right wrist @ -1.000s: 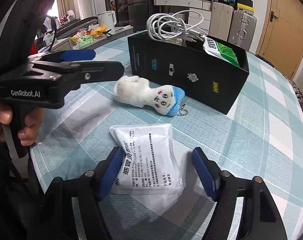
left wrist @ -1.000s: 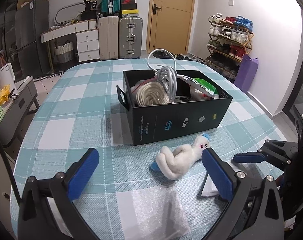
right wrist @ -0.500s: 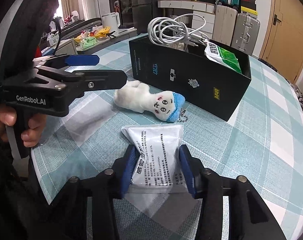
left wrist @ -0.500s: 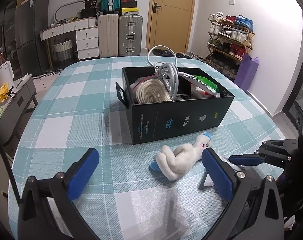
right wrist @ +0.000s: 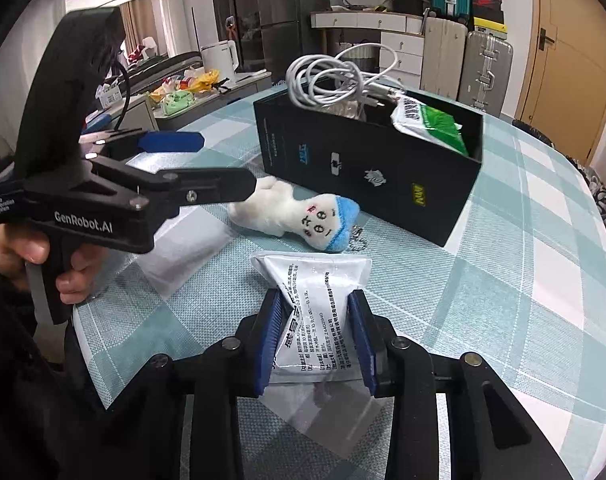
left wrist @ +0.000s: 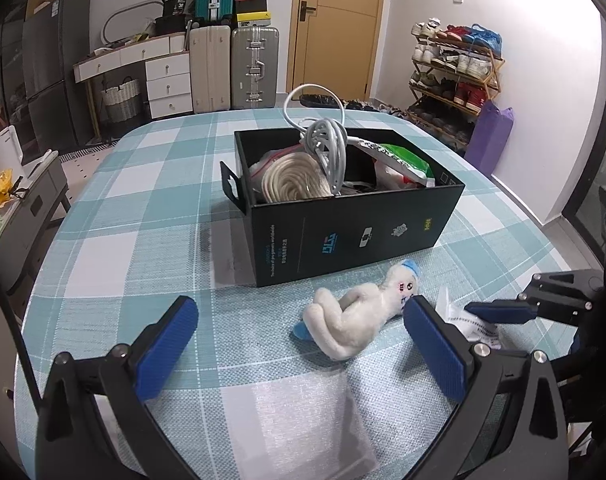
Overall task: Organize soft objects
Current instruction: 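Grasp the white plush doll with left gripper while right lifts the white packet, then carry the plush doll and white packet over the black box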
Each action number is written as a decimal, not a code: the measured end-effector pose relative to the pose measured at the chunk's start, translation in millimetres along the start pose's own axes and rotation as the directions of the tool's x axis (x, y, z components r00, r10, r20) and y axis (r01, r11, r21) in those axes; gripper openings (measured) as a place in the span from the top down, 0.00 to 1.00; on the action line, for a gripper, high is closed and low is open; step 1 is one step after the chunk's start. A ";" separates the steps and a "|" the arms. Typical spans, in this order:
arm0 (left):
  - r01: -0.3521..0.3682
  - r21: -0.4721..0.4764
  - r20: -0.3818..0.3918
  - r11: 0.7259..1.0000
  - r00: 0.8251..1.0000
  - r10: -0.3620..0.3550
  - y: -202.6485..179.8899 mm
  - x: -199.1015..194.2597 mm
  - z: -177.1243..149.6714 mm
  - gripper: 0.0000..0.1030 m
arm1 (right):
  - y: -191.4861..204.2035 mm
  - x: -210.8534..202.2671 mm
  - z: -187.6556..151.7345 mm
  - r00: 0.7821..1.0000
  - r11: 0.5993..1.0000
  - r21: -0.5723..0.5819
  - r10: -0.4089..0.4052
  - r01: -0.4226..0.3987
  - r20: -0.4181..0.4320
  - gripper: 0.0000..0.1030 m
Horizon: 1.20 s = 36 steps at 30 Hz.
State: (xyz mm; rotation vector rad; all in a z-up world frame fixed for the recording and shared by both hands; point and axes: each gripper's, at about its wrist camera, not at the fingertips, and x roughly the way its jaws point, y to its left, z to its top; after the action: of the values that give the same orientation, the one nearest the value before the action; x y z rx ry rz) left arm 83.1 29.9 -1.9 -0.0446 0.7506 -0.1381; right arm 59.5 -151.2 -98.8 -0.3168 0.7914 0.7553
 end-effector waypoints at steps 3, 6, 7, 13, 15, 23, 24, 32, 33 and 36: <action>-0.003 0.006 -0.019 1.000 1.000 0.003 -1.9 4.6 0.7 0.00 | -3.4 -3.3 -1.3 1.000 1.000 0.009 -0.012 0.011 0.012 0.67; -0.003 0.012 -0.042 1.000 0.999 0.003 -5.0 10.9 1.1 0.00 | -8.7 -6.4 -1.7 0.999 0.999 0.024 -0.024 0.023 0.024 0.67; 0.000 0.014 -0.054 1.000 0.999 0.001 -6.3 13.8 1.3 0.00 | -10.6 -7.1 -1.9 0.999 0.999 0.028 -0.027 0.026 0.025 0.67; 0.004 0.048 -0.107 0.999 0.994 0.001 -14.8 25.7 -0.8 0.00 | -18.9 -10.5 -3.6 0.998 0.998 0.047 -0.045 0.043 0.036 0.67; 0.001 0.056 -0.121 0.998 0.993 0.006 -17.2 28.6 -1.4 0.01 | -20.8 -10.7 -4.2 0.998 0.998 0.053 -0.048 0.046 0.039 0.67; -0.010 0.089 -0.163 0.996 0.986 0.025 -25.0 37.0 -1.4 0.06 | -27.6 -10.8 -5.8 0.998 0.996 0.068 -0.053 0.050 0.042 0.67; -0.010 0.092 -0.168 0.996 0.985 0.025 -26.3 38.2 -1.6 0.09 | -27.9 -11.4 -6.3 0.998 0.996 0.069 -0.053 0.050 0.042 0.67; 0.018 0.117 -0.178 0.993 0.984 0.003 -33.6 39.7 -1.0 0.31 | -30.0 -10.3 -5.7 0.998 0.996 0.076 -0.055 0.051 0.043 0.67; 0.020 0.119 -0.174 0.993 0.985 0.002 -35.3 38.9 -1.1 0.40 | -30.3 -10.3 -5.8 0.998 0.996 0.078 -0.055 0.052 0.043 0.67; 0.032 0.116 -0.163 0.993 0.987 -0.013 -34.0 36.2 -0.4 0.59 | -30.6 -10.3 -5.6 0.997 0.995 0.081 -0.059 0.055 0.044 0.67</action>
State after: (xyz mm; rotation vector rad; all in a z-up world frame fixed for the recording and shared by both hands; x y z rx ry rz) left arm 105.3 -8.9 -23.6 0.0718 0.9030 -0.2095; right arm 73.7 -180.5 -95.4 -0.2480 0.7637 0.6736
